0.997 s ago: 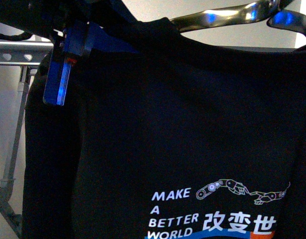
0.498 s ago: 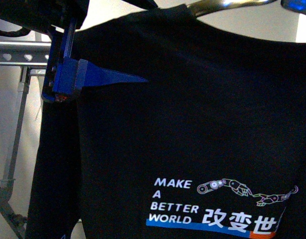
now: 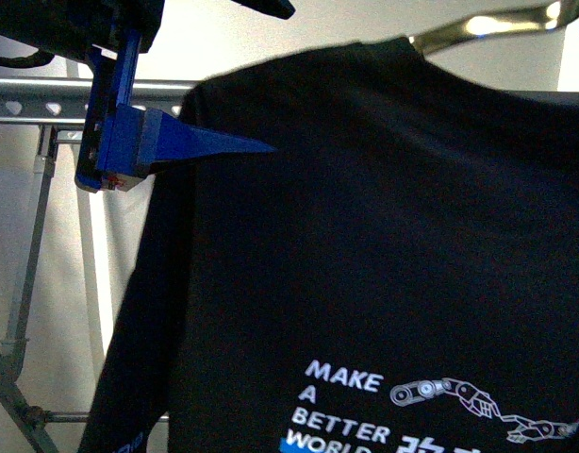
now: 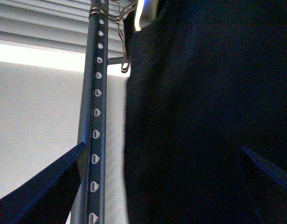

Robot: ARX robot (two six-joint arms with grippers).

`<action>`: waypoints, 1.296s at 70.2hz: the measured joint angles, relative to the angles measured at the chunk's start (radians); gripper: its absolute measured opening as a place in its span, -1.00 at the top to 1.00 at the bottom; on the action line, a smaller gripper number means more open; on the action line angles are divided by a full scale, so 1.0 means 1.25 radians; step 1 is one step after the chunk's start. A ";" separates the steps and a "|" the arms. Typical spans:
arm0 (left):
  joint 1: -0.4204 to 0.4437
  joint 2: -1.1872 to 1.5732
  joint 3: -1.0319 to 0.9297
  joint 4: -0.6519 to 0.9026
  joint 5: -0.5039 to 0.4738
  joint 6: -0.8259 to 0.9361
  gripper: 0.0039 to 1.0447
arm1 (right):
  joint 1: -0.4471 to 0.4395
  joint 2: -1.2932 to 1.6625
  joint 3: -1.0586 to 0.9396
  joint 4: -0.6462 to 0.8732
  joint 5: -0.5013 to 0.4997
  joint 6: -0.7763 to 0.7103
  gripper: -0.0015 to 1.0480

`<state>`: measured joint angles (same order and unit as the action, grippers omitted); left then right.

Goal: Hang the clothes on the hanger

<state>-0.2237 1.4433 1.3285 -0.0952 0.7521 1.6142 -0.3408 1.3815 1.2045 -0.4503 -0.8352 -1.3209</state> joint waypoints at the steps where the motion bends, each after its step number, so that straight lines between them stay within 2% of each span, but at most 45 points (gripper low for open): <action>1: 0.000 0.000 0.000 0.000 0.000 0.000 -0.88 | -0.002 0.001 -0.002 0.000 0.002 -0.008 0.83; 20: -0.001 0.000 0.000 0.000 0.000 0.000 -0.88 | -0.022 0.010 -0.031 -0.037 0.039 -0.105 0.83; 29: -0.001 0.000 0.000 0.000 0.000 0.000 -0.88 | -0.023 0.010 -0.027 -0.089 0.013 -0.060 0.83; 32: -0.007 0.000 -0.016 0.047 -0.042 -0.039 -0.88 | -0.023 0.009 -0.022 -0.120 0.007 -0.034 0.83; 33: -0.013 -0.001 -0.043 0.127 -0.108 -0.097 -0.88 | -0.024 0.009 -0.017 -0.146 0.001 -0.012 0.83; 37: -0.016 -0.005 -0.098 0.289 -0.243 -0.256 -0.88 | -0.027 0.008 -0.005 -0.211 -0.016 0.015 0.83; 39: -0.016 -0.005 -0.139 0.409 -0.335 -0.423 -0.88 | -0.029 0.003 0.001 -0.264 -0.027 0.027 0.83; 40: -0.016 -0.005 -0.151 0.450 -0.361 -0.448 -0.88 | -0.030 0.001 0.003 -0.282 -0.031 0.030 0.83; 42: -0.014 -0.004 -0.185 0.589 -0.445 -0.652 -0.88 | -0.034 -0.011 0.006 -0.354 -0.045 0.033 0.83; 45: 0.002 -0.010 -0.197 0.690 -0.569 -0.947 -0.88 | -0.045 -0.027 0.010 -0.466 -0.067 0.020 0.83; 46: 0.005 -0.014 -0.197 0.692 -0.589 -0.995 -0.88 | -0.047 -0.029 0.010 -0.485 -0.067 0.015 0.83; 47: 0.013 -0.024 -0.195 0.689 -0.631 -1.106 -0.88 | -0.051 -0.034 0.010 -0.520 -0.067 0.003 0.84; 51: 0.028 -0.048 -0.191 0.650 -0.692 -1.247 -0.88 | -0.059 -0.042 0.009 -0.586 -0.065 -0.022 0.84; 52: 0.036 -0.060 -0.187 0.625 -0.720 -1.337 -0.88 | -0.063 -0.047 0.009 -0.613 -0.063 -0.031 0.84; 58: 0.052 -0.093 -0.187 0.603 -0.804 -1.503 -0.88 | -0.071 -0.072 -0.001 -0.669 -0.051 -0.049 0.84; 63: 0.058 -0.114 -0.192 0.587 -0.831 -1.584 -0.88 | -0.074 -0.091 -0.001 -0.693 -0.058 -0.041 0.84; 68: 0.056 -0.128 -0.191 0.545 -0.811 -1.604 -0.84 | -0.071 -0.113 -0.006 -0.639 -0.053 0.003 0.84; 71: 0.052 -0.151 -0.187 0.422 -0.765 -1.565 -0.70 | -0.070 -0.121 -0.004 -0.603 -0.061 0.052 0.84; 76: 0.039 -0.199 -0.236 0.295 -0.754 -1.466 -0.50 | -0.070 -0.126 -0.002 -0.546 -0.054 0.163 0.84; 81: 0.037 -0.254 -0.355 0.298 -0.732 -1.379 -0.22 | -0.081 -0.121 0.008 -0.523 -0.064 0.323 0.84; 91: 0.060 -0.325 -0.519 0.368 -0.713 -1.320 0.22 | -0.094 -0.123 0.010 -0.521 -0.082 0.509 0.84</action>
<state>-0.1482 1.0374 0.6796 0.3653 -0.1390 -0.0357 -0.4583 1.2282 1.2175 -1.1019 -0.9379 -0.6846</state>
